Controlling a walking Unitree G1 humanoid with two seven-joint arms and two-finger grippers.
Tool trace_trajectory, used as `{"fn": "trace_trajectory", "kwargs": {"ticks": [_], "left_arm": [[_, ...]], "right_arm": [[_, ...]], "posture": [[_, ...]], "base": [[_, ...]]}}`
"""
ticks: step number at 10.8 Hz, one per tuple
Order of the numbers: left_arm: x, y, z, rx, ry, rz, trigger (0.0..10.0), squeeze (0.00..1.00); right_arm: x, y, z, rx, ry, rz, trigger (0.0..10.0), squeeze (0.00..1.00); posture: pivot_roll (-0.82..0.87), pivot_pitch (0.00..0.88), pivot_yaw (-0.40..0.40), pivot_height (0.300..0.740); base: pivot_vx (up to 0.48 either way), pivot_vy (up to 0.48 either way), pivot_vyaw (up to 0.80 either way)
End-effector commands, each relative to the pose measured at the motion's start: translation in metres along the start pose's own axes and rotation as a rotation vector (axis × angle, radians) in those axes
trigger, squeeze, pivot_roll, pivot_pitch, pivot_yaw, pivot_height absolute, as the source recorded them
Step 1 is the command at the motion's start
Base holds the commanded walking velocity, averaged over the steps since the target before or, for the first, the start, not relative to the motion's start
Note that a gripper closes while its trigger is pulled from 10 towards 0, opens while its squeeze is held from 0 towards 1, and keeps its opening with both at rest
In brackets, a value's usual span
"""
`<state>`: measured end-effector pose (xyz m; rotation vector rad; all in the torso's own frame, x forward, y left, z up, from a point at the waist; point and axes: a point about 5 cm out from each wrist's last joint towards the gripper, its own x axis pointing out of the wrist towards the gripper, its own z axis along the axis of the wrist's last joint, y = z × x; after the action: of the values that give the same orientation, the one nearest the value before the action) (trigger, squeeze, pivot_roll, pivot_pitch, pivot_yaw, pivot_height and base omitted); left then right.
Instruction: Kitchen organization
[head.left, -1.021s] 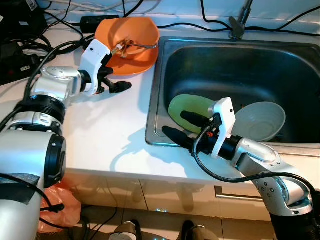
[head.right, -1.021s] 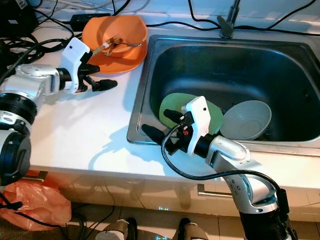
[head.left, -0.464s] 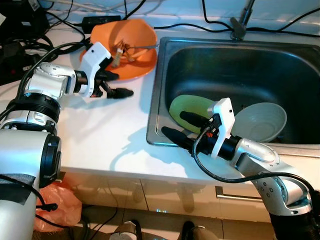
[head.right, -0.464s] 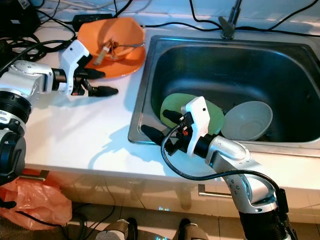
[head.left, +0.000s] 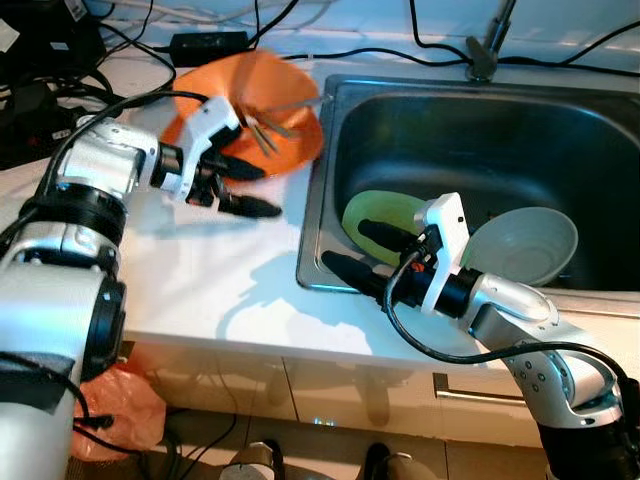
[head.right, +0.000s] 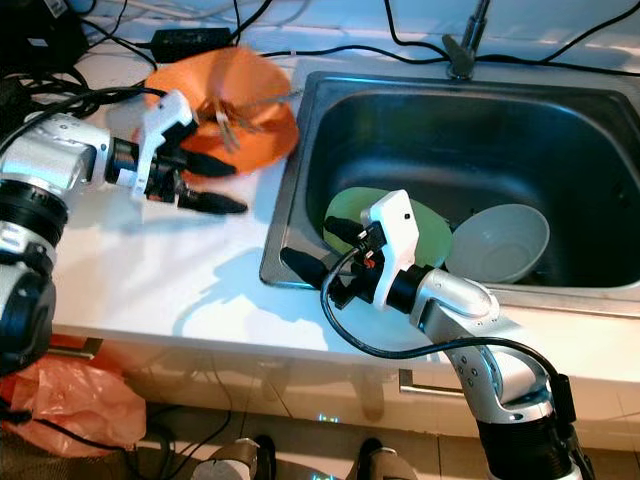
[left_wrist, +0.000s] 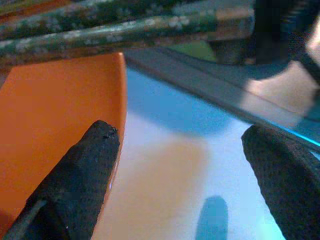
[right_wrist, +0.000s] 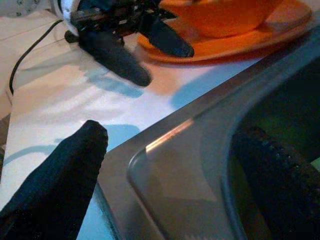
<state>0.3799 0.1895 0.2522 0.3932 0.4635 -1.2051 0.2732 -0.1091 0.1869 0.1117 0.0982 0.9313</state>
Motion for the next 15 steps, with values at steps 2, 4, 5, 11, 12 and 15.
{"fn": "trace_trajectory", "kwargs": {"ticks": [2, 4, 5, 11, 12, 15], "left_arm": [[0.010, -0.012, -0.019, -0.051, 0.081, -0.157, 10.0, 0.00], [0.008, -0.023, -0.022, -0.057, 0.078, -0.192, 10.0, 0.00], [0.005, -0.028, -0.025, -0.058, 0.083, -0.199, 10.0, 0.00], [-0.013, -0.077, -0.043, -0.096, 0.124, -0.261, 10.0, 0.00], [-0.012, -0.084, -0.041, -0.109, 0.113, -0.282, 10.0, 0.00], [-0.010, -0.094, -0.038, -0.110, 0.110, -0.294, 10.0, 0.00]], "right_arm": [[0.000, 0.001, 0.001, -0.004, -0.009, 0.016, 10.0, 0.00], [0.001, -0.001, 0.002, -0.010, -0.011, 0.011, 10.0, 0.00], [0.001, -0.001, 0.003, -0.012, -0.012, 0.009, 10.0, 0.00], [0.003, -0.005, 0.004, -0.018, -0.014, 0.014, 10.0, 0.00], [0.004, -0.005, 0.005, -0.021, -0.019, 0.013, 10.0, 0.00], [0.004, -0.006, 0.004, -0.021, -0.023, 0.007, 10.0, 0.00]], "posture": [[0.06, 0.167, 0.026, 0.740], [0.06, 0.165, 0.026, 0.740], [0.07, 0.164, 0.025, 0.740], [0.10, 0.155, 0.016, 0.740], [0.09, 0.152, 0.021, 0.740], [0.10, 0.148, 0.025, 0.740]], "base": [[0.000, 0.000, 0.00], [0.000, 0.000, 0.00], [0.000, 0.000, 0.00], [0.000, 0.000, 0.00], [0.000, 0.000, 0.00], [0.000, 0.000, 0.00]]}}
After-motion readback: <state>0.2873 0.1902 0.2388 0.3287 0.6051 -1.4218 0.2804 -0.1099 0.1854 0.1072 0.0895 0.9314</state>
